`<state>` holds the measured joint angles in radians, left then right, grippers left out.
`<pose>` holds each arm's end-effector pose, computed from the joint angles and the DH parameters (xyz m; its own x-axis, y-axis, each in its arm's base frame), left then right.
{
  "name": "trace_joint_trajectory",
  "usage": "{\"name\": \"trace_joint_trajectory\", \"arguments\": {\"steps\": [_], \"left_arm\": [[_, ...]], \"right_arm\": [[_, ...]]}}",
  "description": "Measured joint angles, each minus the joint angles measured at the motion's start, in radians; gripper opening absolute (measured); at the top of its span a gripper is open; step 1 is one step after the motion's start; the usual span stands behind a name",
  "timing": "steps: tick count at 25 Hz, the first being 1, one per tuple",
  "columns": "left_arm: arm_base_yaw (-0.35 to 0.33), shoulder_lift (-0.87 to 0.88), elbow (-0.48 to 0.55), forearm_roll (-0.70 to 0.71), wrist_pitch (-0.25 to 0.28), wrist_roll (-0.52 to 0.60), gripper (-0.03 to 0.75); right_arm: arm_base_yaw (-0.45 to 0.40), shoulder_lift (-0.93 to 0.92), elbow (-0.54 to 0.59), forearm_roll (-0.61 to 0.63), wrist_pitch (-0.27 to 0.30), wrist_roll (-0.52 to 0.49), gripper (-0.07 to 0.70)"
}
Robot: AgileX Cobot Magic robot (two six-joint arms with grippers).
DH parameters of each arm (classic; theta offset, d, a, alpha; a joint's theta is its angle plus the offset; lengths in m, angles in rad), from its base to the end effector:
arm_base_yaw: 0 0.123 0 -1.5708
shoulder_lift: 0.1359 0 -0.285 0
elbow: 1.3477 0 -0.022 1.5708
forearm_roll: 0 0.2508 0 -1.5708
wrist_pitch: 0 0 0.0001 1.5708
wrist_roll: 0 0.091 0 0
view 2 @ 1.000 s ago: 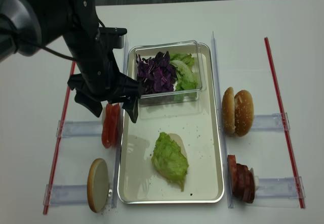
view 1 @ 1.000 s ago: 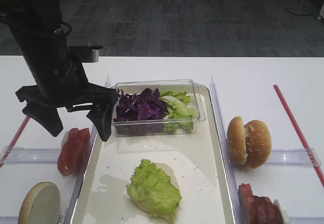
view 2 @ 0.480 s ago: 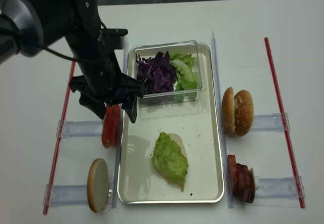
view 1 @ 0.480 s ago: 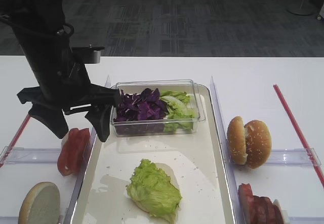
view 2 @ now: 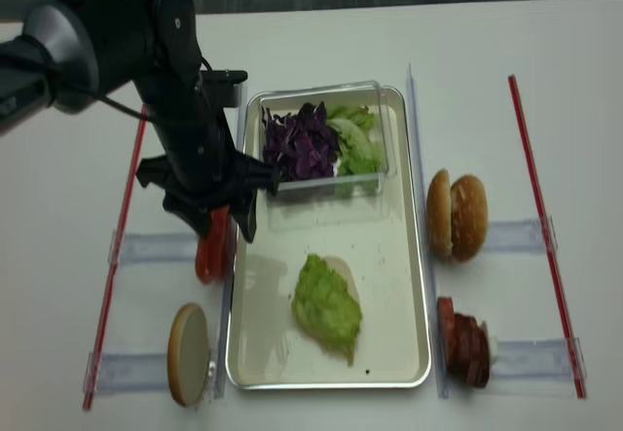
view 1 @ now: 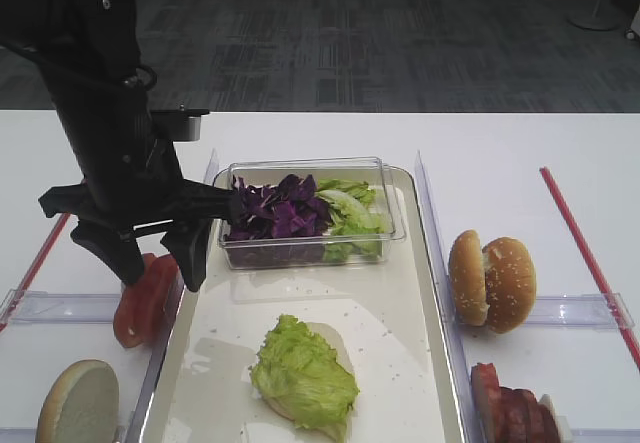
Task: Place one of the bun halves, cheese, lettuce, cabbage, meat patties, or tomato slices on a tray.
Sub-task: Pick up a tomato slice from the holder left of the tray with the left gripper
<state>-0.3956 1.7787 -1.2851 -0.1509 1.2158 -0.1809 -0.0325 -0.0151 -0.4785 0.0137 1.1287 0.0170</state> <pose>0.3003 -0.1393 0.2224 -0.9836 0.1623 0.0790 0.1517 0.9804 -0.1259 -0.0077 0.0014 0.2659 -0.5200 0.0398 -0.8533 0.0338 0.9991 0.0260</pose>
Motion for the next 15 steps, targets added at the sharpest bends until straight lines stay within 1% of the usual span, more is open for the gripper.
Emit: {"name": "trace_joint_trajectory", "arguments": {"steps": [8,15], "left_arm": [[0.000,0.005,0.000,0.015,-0.034,0.000,0.419],[0.000,0.023,-0.001,0.036,-0.042,-0.001,0.419]], "right_arm": [[0.000,0.000,0.000,0.000,0.000,0.000,0.364],[0.000,0.000,0.000,0.000,0.000,0.000,0.364]]}}
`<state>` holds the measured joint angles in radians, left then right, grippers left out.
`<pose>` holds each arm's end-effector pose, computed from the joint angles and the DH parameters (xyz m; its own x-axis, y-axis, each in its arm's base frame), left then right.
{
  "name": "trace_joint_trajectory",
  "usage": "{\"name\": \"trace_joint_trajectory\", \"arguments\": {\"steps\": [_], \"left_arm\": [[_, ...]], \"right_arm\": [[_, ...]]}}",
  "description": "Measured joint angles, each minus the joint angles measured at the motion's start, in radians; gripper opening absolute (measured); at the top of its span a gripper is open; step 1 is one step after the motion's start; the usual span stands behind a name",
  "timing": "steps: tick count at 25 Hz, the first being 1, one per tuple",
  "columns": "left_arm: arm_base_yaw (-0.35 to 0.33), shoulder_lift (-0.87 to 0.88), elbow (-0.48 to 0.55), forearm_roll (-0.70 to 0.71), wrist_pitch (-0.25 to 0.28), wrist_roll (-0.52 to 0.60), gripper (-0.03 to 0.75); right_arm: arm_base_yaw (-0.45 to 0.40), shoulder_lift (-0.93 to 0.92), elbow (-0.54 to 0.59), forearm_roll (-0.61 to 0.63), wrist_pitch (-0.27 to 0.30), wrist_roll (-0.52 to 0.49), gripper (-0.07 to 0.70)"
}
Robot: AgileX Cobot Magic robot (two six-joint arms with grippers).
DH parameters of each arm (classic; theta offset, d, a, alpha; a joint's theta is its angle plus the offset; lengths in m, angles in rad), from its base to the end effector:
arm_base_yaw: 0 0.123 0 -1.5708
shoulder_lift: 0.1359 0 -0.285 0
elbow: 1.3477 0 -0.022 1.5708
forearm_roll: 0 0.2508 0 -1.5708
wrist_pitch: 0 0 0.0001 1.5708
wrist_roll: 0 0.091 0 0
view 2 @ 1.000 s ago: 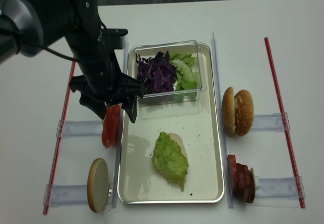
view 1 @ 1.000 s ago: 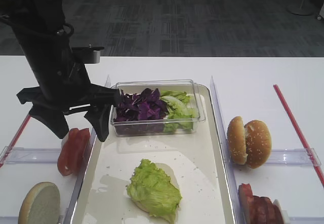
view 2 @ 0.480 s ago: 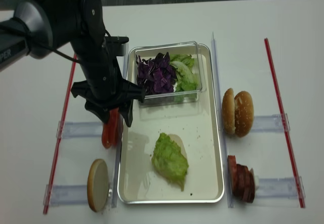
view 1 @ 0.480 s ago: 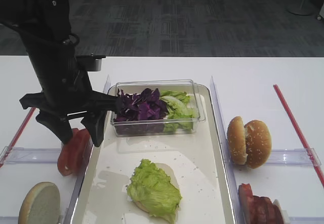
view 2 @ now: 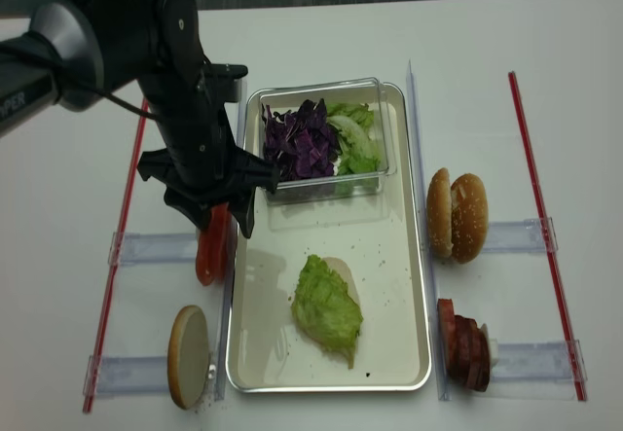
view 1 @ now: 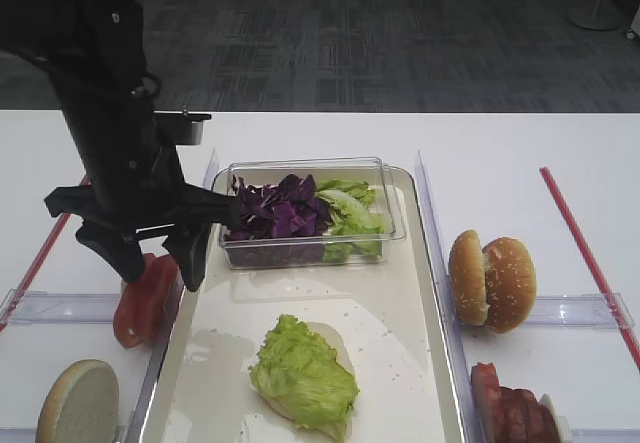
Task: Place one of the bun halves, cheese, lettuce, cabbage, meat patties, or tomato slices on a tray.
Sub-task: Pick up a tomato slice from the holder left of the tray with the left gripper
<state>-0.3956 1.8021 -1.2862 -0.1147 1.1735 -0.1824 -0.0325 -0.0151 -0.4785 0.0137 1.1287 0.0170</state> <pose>0.3071 -0.1387 0.2143 -0.9843 0.1686 0.0520 0.1631 0.9819 -0.0963 -0.0077 0.0014 0.2659 -0.5200 0.0398 -0.8533 0.0338 0.9991 0.0260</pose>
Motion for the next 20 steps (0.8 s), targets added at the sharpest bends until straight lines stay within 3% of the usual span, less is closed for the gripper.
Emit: {"name": "trace_joint_trajectory", "arguments": {"steps": [20], "left_arm": [[0.000,0.043,-0.001,0.032,-0.043,0.000,0.400]], "right_arm": [[0.000,0.000,0.000,0.000,0.000,0.002,0.364]]}}
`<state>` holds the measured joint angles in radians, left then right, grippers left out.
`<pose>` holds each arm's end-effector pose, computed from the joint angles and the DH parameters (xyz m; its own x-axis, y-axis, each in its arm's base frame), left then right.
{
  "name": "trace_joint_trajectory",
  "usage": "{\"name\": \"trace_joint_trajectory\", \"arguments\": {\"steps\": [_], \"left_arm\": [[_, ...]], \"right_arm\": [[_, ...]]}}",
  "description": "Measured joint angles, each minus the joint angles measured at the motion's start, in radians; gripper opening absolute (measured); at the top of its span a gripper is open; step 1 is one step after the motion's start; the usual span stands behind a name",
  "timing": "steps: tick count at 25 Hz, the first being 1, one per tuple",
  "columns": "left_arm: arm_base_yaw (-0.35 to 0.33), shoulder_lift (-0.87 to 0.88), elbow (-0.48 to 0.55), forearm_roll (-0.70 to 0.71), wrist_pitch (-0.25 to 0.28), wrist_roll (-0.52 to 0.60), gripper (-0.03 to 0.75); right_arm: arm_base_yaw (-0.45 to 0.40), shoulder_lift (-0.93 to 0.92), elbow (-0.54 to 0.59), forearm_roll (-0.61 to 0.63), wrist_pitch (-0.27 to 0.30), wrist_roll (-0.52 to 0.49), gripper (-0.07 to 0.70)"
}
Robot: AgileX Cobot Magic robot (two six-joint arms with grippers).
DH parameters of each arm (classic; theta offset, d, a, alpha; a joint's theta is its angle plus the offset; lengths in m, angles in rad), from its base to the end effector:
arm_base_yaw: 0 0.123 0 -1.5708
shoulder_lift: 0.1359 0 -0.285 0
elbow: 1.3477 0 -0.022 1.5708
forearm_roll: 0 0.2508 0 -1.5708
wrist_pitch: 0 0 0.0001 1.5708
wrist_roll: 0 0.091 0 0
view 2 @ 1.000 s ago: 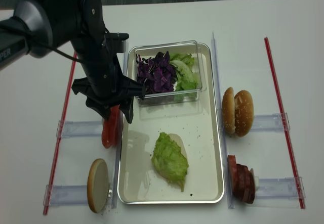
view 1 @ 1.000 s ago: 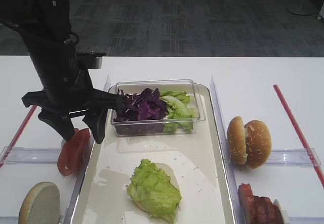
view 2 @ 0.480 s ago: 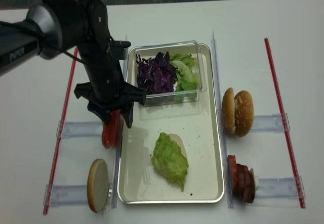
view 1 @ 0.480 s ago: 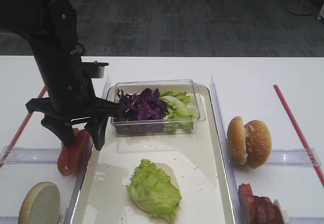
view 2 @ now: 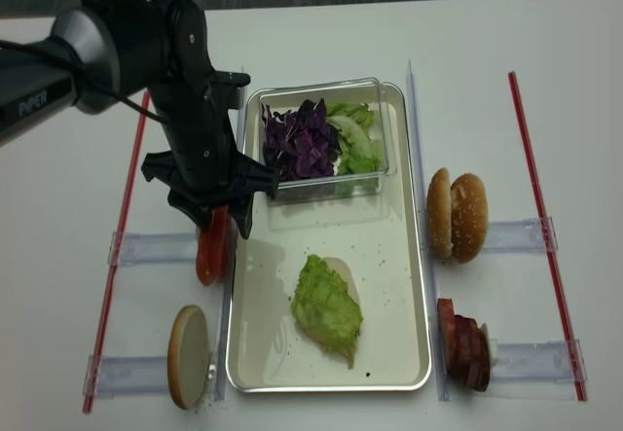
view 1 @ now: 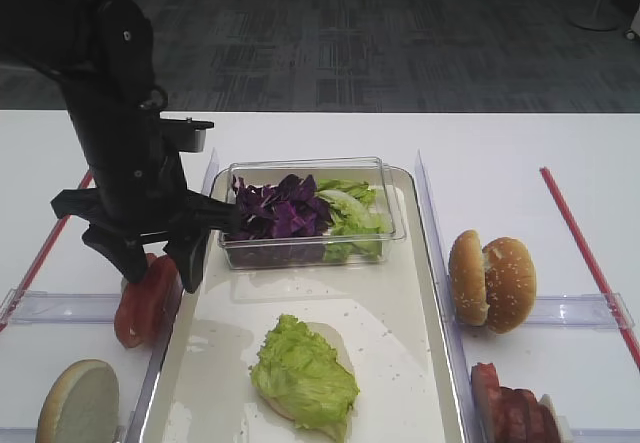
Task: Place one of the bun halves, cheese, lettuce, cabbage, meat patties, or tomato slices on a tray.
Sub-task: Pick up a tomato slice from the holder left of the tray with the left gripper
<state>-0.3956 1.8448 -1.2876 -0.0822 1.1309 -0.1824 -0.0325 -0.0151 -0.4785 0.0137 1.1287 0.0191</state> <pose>0.3152 -0.1390 0.1997 -0.9831 0.1774 0.0441 0.1743 0.9825 -0.0663 -0.0077 0.0014 0.2659 -0.5199 0.0419 -0.8532 0.0349 0.9990 0.0277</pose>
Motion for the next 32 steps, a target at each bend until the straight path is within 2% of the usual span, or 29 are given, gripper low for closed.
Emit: {"name": "trace_joint_trajectory", "arguments": {"steps": [8,14,21,26,32], "left_arm": [[-0.002,0.058,0.000,-0.004,0.014,0.000,0.393],[-0.002,0.060,0.000,0.000,0.020,0.000,0.339],[-0.002,0.060,-0.002,0.000,0.026,-0.002,0.324],[-0.002,0.067,-0.052,0.000,0.058,-0.006,0.295],[-0.002,0.067,-0.079,0.002,0.073,-0.008,0.272]], "right_arm": [[0.000,0.000,0.000,0.000,0.000,0.000,0.364],[0.000,0.000,0.000,0.000,0.000,0.000,0.364],[0.000,0.000,0.000,0.000,0.000,0.002,0.364],[0.000,0.000,0.000,0.000,0.000,0.006,0.364],[0.000,0.000,0.000,0.000,0.000,0.006,0.364]]}}
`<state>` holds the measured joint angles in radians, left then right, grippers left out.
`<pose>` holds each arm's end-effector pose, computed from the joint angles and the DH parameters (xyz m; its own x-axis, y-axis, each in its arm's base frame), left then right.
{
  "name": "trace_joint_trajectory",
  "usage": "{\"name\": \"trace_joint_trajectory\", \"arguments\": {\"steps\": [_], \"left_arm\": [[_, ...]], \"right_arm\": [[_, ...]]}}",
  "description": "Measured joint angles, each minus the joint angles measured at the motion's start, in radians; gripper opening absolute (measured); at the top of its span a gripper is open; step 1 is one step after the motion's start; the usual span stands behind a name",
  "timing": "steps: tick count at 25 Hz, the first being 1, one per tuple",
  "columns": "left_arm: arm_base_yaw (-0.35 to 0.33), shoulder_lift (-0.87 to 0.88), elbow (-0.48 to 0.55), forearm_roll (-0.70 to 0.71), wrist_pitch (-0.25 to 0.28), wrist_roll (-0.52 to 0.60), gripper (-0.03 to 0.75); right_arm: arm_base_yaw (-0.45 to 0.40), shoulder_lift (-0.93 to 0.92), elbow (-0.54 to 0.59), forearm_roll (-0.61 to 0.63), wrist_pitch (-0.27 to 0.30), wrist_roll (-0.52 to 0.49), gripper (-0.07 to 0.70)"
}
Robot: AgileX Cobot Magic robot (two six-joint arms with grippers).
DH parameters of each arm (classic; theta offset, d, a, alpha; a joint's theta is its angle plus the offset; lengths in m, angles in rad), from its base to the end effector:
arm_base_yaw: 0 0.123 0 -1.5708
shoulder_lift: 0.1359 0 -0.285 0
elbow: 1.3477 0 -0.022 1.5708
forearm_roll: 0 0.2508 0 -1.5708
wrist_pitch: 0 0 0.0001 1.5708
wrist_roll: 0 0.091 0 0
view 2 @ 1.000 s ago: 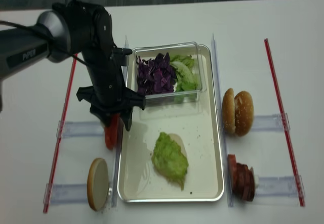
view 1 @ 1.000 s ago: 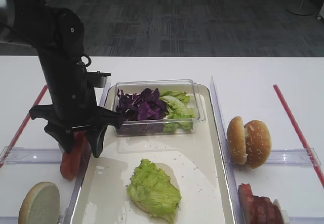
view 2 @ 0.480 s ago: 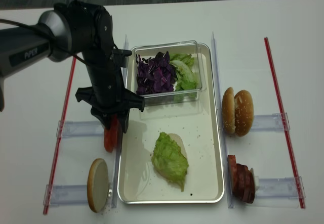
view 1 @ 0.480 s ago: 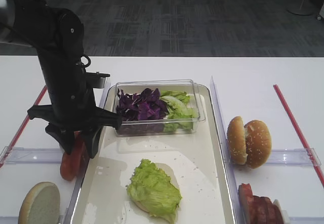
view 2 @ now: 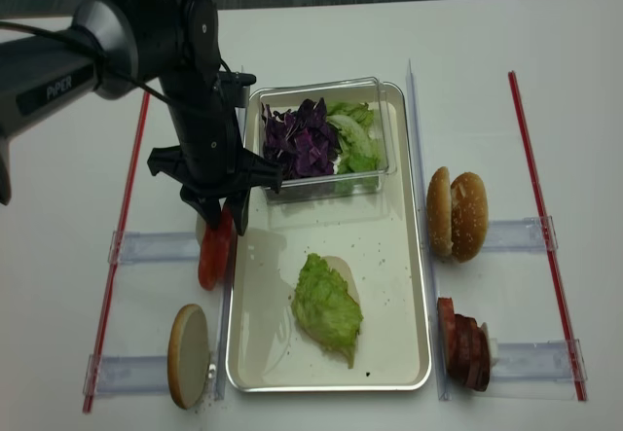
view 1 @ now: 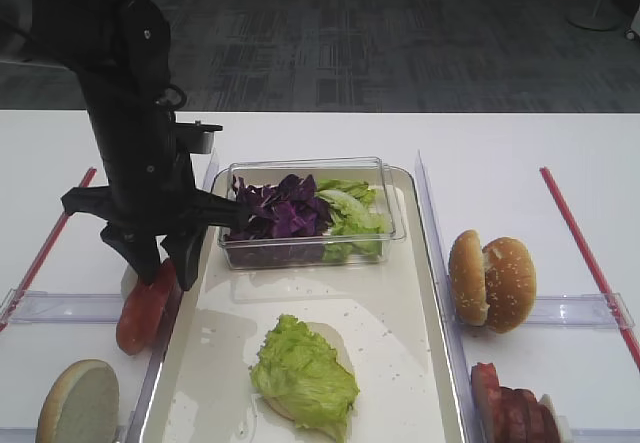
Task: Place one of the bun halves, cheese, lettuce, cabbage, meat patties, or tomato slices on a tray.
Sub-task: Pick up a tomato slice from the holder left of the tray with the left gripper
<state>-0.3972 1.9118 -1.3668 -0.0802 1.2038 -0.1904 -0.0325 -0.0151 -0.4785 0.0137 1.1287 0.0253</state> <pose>0.3268 -0.1445 0.1947 -0.9790 0.1755 0.1037 0.1707 0.9839 -0.0532 -0.0077 0.0014 0.2659 -0.5197 0.0481 -0.8530 0.0381 0.9987 0.0330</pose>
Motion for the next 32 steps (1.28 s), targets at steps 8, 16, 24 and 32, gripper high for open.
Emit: {"name": "trace_joint_trajectory", "arguments": {"steps": [8,16,24,32], "left_arm": [[0.000,0.000,0.000,0.000,0.002,-0.006,0.270],[0.000,0.022,0.000,0.002,0.002,-0.016,0.264],[0.000,0.049,0.000,0.022,0.002,-0.017,0.216],[0.000,0.049,0.000,0.031,0.002,-0.017,0.140]], "right_arm": [[0.000,0.000,0.000,0.000,0.000,0.000,0.364],[0.000,0.000,0.000,0.000,0.000,0.000,0.364],[0.000,0.000,0.000,0.000,0.000,0.000,0.364],[0.000,0.000,0.000,0.000,0.000,0.000,0.364]]}}
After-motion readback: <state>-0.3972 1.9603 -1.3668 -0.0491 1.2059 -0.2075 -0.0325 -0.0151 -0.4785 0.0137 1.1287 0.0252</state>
